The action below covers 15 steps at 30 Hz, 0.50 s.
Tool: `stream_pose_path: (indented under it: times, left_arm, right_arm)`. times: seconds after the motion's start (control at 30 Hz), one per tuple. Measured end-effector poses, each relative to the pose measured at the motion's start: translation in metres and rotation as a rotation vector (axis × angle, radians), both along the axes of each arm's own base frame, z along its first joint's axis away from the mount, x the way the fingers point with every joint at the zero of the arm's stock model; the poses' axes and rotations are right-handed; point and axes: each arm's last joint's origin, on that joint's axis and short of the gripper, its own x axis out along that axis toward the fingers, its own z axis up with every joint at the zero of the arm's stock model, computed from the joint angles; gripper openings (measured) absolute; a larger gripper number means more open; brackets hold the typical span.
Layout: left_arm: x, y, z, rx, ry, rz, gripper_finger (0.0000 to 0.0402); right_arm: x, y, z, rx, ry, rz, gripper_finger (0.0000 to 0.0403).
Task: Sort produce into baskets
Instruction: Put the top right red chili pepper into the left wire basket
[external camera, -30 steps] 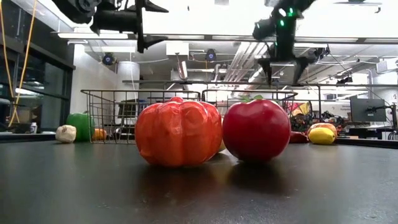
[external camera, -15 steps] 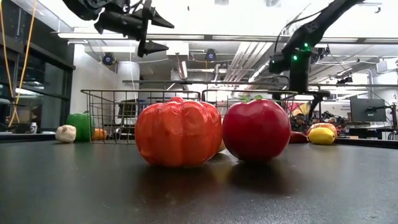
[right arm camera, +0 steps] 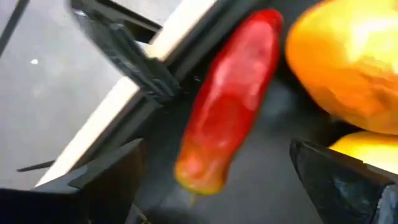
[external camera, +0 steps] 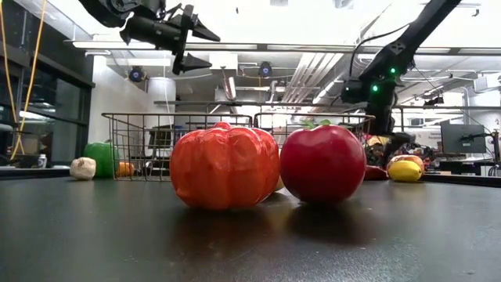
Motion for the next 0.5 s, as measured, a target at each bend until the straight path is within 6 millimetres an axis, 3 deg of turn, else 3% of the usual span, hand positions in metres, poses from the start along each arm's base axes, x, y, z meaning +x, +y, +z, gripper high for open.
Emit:
stream_pose_path:
  times: [0.33, 0.5]
  left_arm:
    - [0.001, -0.001, -0.003, -0.024, 0.028, 0.02, 0.0395]
    - [0.001, -0.001, -0.004, -0.039, 0.024, 0.023, 0.0395]
  right_arm:
    - [-0.006, 0.005, -0.018, -0.014, -0.035, -0.111, 0.0325]
    - [-0.008, 0.008, -0.025, -0.019, -0.037, -0.147, 0.0319]
